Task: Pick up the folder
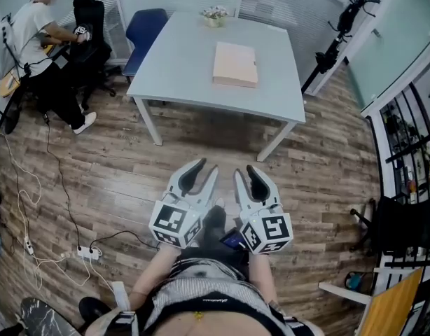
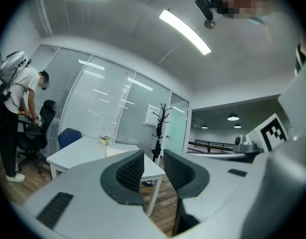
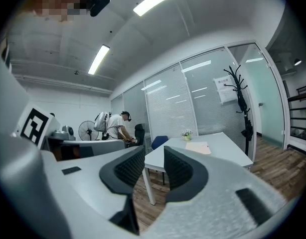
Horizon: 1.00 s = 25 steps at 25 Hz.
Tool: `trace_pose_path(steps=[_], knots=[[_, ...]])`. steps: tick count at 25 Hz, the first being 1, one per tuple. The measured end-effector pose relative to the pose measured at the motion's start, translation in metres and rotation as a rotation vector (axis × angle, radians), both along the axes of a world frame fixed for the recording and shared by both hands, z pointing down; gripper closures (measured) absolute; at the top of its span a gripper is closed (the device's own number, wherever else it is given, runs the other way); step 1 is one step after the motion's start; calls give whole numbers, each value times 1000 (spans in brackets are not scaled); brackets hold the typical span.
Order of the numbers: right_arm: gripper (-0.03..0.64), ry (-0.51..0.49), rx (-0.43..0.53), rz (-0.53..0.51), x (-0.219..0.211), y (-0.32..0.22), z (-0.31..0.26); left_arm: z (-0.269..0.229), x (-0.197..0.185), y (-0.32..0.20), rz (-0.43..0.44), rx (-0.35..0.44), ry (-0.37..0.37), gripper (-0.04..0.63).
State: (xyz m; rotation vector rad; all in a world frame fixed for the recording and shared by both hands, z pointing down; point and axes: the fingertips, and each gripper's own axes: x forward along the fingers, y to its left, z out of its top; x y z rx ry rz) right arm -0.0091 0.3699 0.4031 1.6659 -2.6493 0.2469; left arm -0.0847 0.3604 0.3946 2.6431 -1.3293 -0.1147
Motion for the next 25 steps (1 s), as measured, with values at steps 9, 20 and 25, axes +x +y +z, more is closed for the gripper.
trace_pose_path(steps=[9,20,25], knots=[[491,-3,17,-21,22,-104,-19,-13,20,-103,-24,-7,-9,496],[479,-8,26,-75,40,-206,-30,-24,44,-198,-53,-1,-21,495],[479,1,42,-100,45,-251,-34,-28,52,-240,-74,16,-6,495]])
